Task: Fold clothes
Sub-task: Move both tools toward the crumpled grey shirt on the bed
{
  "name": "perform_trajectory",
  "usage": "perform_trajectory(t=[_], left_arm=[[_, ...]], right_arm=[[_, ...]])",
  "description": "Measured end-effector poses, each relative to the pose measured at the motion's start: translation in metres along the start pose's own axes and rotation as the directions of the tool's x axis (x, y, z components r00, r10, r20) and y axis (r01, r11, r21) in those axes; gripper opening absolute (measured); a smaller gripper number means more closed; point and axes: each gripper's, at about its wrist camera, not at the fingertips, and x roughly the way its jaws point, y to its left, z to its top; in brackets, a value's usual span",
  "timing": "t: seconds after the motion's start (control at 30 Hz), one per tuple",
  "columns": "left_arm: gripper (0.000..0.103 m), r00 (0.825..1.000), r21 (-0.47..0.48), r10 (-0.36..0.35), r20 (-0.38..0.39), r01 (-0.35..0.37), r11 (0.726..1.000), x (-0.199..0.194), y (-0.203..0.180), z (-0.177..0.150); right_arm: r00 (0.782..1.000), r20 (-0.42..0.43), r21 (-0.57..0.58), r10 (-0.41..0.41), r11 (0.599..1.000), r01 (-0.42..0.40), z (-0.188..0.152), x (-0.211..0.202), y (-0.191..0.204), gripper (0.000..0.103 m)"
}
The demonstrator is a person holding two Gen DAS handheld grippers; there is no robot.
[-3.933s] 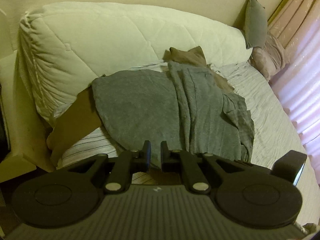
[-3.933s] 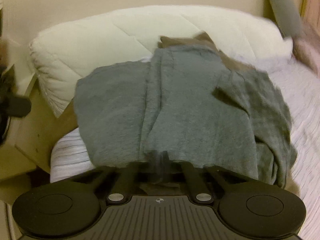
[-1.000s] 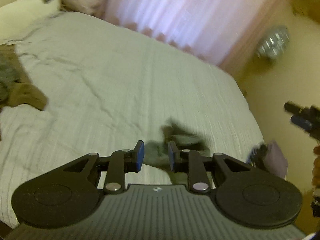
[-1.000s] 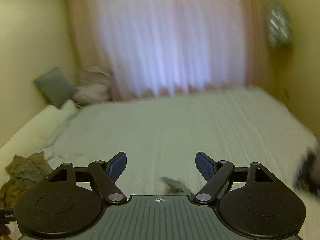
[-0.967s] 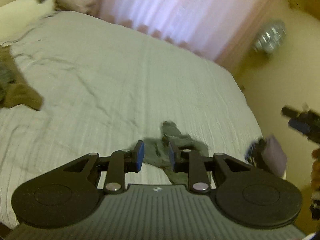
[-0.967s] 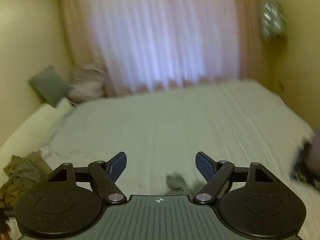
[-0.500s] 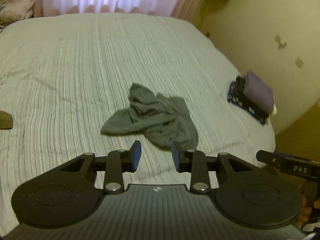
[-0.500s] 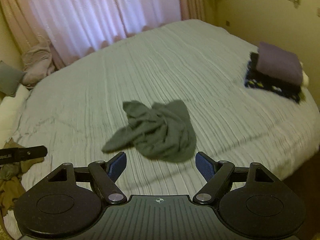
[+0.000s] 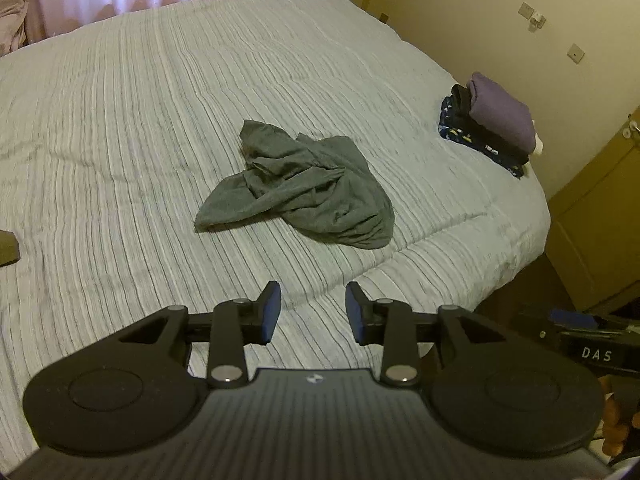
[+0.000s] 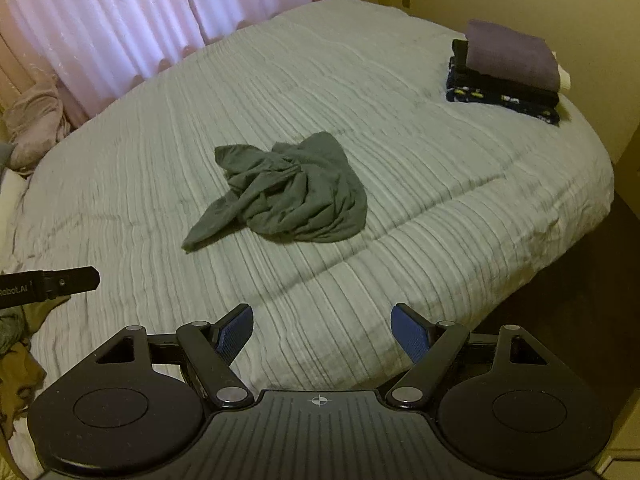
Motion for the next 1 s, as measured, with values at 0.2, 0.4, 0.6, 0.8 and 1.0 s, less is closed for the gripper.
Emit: perform_trajectory(t=[0.2,0.4,0.6,0.8,1.0], left_arm=[[0.032,1.0,-0.004,0.013,0.006,-0.013,1.0,0.005,-0.001,0.01],[0.032,0.999,-0.044,0.046,0.011,-0.045,0.998,0.021,-0.008,0.028],[0.032,0.996,-0.106,0.092,0.02,-0.089,0.99,0.043,-0.028,0.046],[0.033,0.991,-0.175,0.128,0.028,-0.121,0.977,0.065,-0.053,0.056],[0.033,0.984,-0.251,0.176,0.009,-0.168,0.953,0.081,-0.063,0.056]], right_arm=[[1.0,-0.012,-0.024,0.01,1.0,-0.01,0.009,0.009,0.0,0.079],[0.999,-0.044,-0.066,0.021,0.998,-0.024,0.033,0.03,-0.012,0.079],[0.996,-0.079,-0.13,0.044,0.99,-0.054,0.068,0.052,-0.035,0.079],[0.992,-0.1,-0.201,0.077,0.975,-0.096,0.103,0.072,-0.061,0.079],[0.983,-0.151,-0.247,0.109,0.958,-0.144,0.125,0.096,-0.087,0.079]])
